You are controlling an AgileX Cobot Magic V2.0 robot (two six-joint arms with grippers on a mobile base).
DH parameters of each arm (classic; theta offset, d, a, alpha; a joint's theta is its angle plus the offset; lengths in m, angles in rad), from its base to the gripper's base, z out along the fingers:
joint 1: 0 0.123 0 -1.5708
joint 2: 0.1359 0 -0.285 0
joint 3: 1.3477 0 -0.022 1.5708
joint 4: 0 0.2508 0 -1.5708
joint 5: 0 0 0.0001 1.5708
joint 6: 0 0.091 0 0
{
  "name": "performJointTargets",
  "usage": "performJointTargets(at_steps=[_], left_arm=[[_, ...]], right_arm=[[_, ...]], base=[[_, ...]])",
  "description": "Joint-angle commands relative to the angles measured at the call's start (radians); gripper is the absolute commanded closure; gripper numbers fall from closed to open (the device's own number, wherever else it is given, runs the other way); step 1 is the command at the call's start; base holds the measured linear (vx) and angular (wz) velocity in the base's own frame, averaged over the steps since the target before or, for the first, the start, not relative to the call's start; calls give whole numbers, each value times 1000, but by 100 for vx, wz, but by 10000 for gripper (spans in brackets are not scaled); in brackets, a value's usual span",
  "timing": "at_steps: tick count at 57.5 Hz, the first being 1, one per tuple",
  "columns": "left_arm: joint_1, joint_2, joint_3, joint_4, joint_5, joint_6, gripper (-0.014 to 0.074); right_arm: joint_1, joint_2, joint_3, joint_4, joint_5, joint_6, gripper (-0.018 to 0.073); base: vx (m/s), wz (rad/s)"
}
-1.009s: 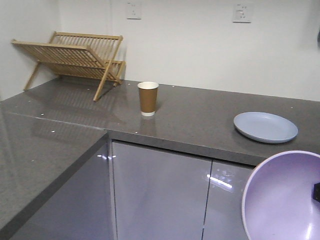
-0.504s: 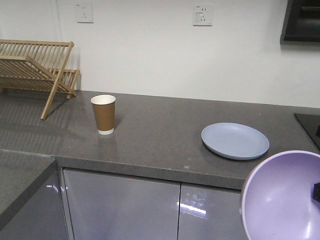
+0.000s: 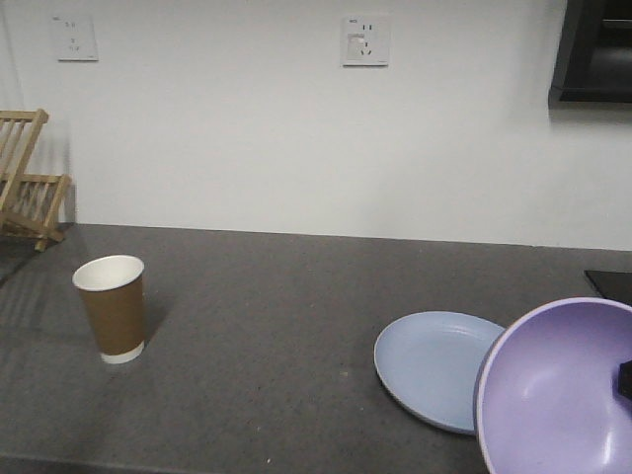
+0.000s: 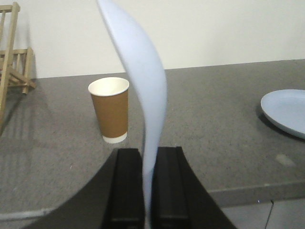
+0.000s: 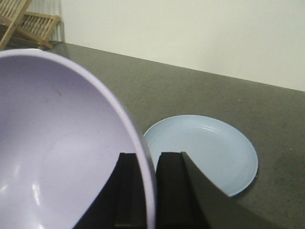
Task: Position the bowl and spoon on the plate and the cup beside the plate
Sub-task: 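Drive the base, carrying spoon and bowl, to the blue plate, then lower the held bowl onto the blue plate with the right gripper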
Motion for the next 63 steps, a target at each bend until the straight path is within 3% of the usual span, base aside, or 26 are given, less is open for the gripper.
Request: performJointTargets(at_steps=[1, 36, 63], left_arm=[[-7, 10, -24, -17, -89, -2, 603], [-7, 10, -24, -17, -89, -2, 603], [-7, 10, -24, -17, -89, -2, 603]], right_arm=[[-4, -3, -30, 51, -46, -5, 568], [-4, -3, -30, 51, -46, -5, 568], [-4, -2, -30, 51, -46, -5, 568]], base=[[39, -20], [32, -19], [12, 3]])
